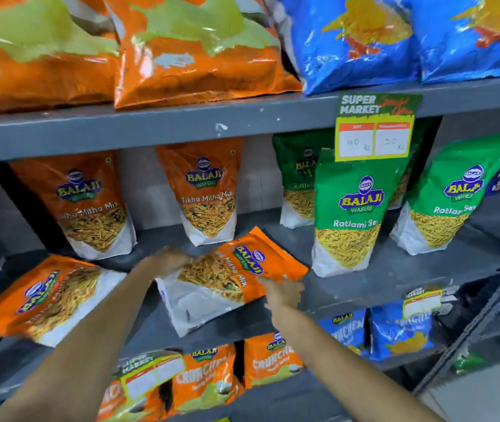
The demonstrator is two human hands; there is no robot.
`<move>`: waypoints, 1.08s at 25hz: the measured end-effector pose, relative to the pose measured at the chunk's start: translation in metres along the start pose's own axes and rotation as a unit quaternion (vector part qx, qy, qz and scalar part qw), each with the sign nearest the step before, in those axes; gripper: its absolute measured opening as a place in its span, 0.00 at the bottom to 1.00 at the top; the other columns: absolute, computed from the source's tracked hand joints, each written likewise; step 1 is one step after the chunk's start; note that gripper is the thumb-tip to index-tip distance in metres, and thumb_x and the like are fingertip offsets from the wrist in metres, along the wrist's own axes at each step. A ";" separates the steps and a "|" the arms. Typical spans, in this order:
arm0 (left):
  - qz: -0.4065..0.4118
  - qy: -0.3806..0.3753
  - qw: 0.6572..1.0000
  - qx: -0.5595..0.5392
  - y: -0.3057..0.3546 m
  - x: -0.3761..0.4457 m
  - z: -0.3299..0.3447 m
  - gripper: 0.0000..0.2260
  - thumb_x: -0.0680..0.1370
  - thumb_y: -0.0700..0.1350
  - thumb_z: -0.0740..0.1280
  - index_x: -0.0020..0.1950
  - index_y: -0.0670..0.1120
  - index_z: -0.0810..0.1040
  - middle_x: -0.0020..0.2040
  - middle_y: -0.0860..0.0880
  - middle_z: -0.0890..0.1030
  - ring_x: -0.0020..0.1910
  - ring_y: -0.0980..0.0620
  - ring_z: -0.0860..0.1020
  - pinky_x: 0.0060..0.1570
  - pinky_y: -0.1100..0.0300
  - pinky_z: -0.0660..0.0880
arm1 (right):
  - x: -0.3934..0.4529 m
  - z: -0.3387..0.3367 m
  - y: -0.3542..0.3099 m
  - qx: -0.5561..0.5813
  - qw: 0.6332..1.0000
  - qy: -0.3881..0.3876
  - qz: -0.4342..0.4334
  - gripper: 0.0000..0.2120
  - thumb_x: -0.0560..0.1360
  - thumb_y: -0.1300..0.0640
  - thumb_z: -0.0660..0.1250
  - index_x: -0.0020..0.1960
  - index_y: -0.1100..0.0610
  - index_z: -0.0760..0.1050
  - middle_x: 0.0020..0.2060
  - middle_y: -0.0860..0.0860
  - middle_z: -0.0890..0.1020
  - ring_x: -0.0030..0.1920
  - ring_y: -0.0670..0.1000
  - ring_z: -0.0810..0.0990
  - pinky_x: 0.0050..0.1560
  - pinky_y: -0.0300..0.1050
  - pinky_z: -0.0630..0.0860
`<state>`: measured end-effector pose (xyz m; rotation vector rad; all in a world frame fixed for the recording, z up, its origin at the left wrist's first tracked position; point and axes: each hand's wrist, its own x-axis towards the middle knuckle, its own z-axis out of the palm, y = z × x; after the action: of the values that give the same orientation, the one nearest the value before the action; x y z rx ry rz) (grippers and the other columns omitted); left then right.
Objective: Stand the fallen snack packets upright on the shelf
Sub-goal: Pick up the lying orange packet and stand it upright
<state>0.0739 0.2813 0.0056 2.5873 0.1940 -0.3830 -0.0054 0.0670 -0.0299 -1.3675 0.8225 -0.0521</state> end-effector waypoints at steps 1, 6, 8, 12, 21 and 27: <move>0.003 -0.045 0.999 -0.022 -0.003 -0.003 0.000 0.30 0.72 0.55 0.69 0.70 0.45 0.68 0.74 0.45 0.64 0.72 0.46 0.63 0.72 0.56 0.58 | -0.007 0.005 0.001 0.017 0.999 -0.017 0.039 0.35 0.64 0.59 0.77 0.63 0.65 0.60 0.64 0.65 0.70 0.56 0.64 0.74 0.59 0.59 0.74; -0.060 -0.161 0.977 -0.126 -0.014 -0.015 0.000 0.22 0.60 0.59 0.77 0.47 0.49 0.79 0.48 0.47 0.83 0.46 0.49 0.80 0.50 0.57 0.76 | -0.027 0.009 0.010 0.041 0.991 -0.087 0.097 0.32 0.67 0.58 0.74 0.64 0.63 0.62 0.63 0.63 0.73 0.57 0.63 0.76 0.56 0.56 0.77; -0.109 -0.265 0.941 -0.181 -0.012 -0.026 0.006 0.26 0.54 0.58 0.79 0.44 0.44 0.78 0.37 0.45 0.85 0.37 0.48 0.83 0.45 0.59 0.79 | -0.032 0.006 0.011 0.022 0.988 -0.117 0.103 0.28 0.68 0.58 0.74 0.63 0.64 0.68 0.62 0.63 0.75 0.59 0.64 0.75 0.60 0.59 0.75; -0.096 -0.228 0.930 -0.271 -0.013 -0.051 0.031 0.21 0.63 0.52 0.77 0.47 0.40 0.76 0.42 0.42 0.81 0.44 0.45 0.79 0.53 0.52 0.75 | -0.034 -0.013 0.002 0.010 0.981 -0.157 0.110 0.22 0.68 0.64 0.73 0.59 0.65 0.72 0.58 0.62 0.79 0.51 0.60 0.78 0.49 0.55 0.76; -0.002 -0.068 0.917 -0.392 0.023 -0.132 0.072 0.13 0.61 0.44 0.79 0.42 0.46 0.80 0.37 0.50 0.85 0.40 0.49 0.81 0.33 0.62 0.74 | -0.033 -0.072 -0.030 0.018 0.970 -0.238 -0.034 0.19 0.65 0.74 0.69 0.53 0.59 0.76 0.50 0.59 0.82 0.48 0.56 0.80 0.47 0.49 0.76; 0.061 -0.016 0.900 -0.432 0.048 -0.156 0.071 0.10 0.61 0.40 0.80 0.38 0.48 0.84 0.37 0.54 0.87 0.40 0.55 0.84 0.37 0.62 0.80 | -0.034 -0.095 -0.057 0.041 0.945 -0.296 -0.130 0.19 0.63 0.75 0.69 0.47 0.55 0.76 0.42 0.54 0.81 0.47 0.54 0.79 0.56 0.51 0.73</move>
<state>-0.0804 0.1941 0.0167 1.7004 0.1438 -0.2180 -0.0578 -0.0105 0.0388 -1.3048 0.1324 0.1151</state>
